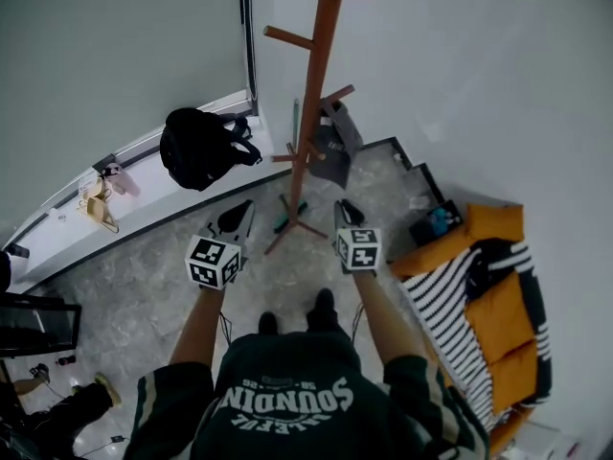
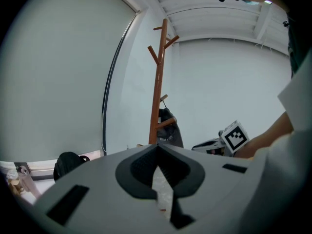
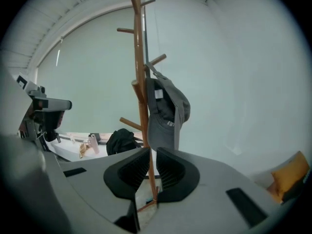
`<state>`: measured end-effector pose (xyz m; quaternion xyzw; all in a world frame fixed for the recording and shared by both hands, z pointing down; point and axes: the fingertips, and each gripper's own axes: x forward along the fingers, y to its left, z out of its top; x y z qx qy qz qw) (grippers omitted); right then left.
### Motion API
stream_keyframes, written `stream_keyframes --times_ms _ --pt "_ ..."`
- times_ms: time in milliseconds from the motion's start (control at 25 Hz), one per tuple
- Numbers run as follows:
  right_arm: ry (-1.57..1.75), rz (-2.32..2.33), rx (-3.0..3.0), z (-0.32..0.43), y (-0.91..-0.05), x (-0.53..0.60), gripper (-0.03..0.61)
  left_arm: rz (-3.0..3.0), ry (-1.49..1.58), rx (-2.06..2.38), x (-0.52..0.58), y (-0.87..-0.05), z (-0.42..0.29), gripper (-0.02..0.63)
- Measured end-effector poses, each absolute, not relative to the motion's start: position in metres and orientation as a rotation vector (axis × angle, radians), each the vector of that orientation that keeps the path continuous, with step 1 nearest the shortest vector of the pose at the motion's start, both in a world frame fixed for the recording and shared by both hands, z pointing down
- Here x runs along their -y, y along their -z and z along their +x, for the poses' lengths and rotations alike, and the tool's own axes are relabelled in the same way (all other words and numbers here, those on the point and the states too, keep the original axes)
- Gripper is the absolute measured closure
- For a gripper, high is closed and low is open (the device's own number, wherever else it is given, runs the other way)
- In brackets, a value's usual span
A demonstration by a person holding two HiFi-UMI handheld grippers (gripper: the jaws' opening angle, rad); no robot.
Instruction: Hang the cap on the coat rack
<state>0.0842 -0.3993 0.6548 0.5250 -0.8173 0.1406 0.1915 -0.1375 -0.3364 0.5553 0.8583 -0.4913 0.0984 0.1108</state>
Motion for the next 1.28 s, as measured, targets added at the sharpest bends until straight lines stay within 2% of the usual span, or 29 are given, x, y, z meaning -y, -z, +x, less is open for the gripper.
stream_keyframes --times_ms 320,600,1280 --pt "-0.245 1.578 2.432 0.056 -0.566 0.361 0.577 2.614 -0.273 1.369 0.320 -0.540 -0.139 0.614" --pt "-0.180 1.657 2.532 0.039 -0.517 0.325 0.578 2.677 -0.260 1.322 0.306 -0.530 -0.143 0.615" --pt "-0.169 1.732 2.555 0.030 -0.526 0.273 0.581 2.702 -0.248 1.291 0.276 -0.540 -0.142 0.615"
